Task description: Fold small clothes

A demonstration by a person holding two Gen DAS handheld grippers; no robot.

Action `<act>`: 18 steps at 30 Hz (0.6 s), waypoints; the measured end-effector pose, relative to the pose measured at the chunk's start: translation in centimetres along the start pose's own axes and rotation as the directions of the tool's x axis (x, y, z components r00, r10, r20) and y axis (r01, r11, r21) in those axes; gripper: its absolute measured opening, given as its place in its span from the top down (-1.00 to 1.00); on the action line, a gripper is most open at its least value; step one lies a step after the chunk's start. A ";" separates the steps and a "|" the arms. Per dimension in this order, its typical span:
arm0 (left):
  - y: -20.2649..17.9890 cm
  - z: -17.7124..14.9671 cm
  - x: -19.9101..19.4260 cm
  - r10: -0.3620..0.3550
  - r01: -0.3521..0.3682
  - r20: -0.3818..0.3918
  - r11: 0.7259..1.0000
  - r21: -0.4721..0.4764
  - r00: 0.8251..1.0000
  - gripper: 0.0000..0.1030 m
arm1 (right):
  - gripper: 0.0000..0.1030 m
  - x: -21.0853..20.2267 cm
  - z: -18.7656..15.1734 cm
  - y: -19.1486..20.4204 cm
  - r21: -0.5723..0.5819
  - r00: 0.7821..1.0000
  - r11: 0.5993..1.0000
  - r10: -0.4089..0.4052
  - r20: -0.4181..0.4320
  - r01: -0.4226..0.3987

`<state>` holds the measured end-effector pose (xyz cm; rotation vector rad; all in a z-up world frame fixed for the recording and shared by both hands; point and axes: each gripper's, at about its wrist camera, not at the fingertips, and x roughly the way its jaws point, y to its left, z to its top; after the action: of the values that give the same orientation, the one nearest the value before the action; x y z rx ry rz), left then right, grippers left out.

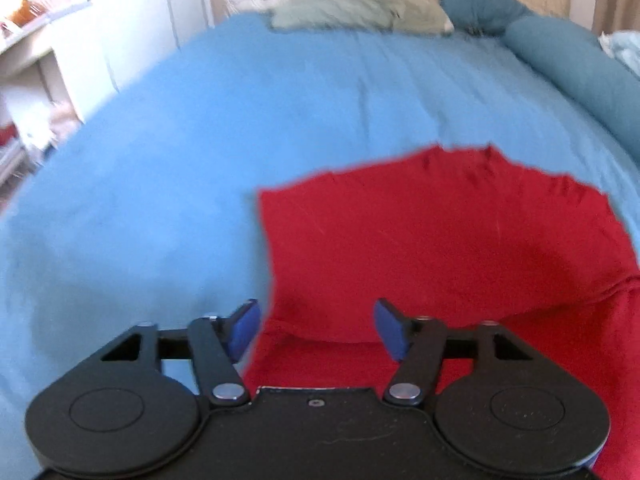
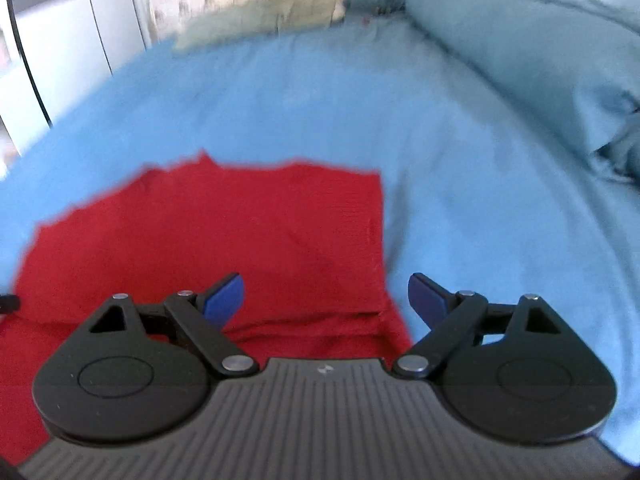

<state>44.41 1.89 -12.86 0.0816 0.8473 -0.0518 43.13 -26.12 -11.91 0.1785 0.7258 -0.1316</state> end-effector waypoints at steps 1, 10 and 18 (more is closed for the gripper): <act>0.3 0.0 -1.8 0.009 -0.009 0.026 1.000 -0.008 1.000 -0.52 | -1.00 -1.5 0.3 -0.2 -0.005 1.000 1.000 0.002 0.014 -0.002; 0.9 -3.3 -13.0 0.055 -0.057 0.121 0.998 0.017 0.991 -0.96 | -1.00 -13.3 -1.2 -1.8 -0.092 0.995 0.994 0.071 0.065 -0.065; 1.5 -10.5 -17.3 0.021 -0.017 0.182 1.000 -0.022 0.983 -0.95 | -1.00 -18.9 -9.7 -3.4 -0.121 0.994 0.990 0.081 0.067 -0.073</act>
<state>25.28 4.61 -6.76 0.0643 0.6642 -0.0322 22.22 -26.33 -6.76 0.0875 0.6525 -0.0205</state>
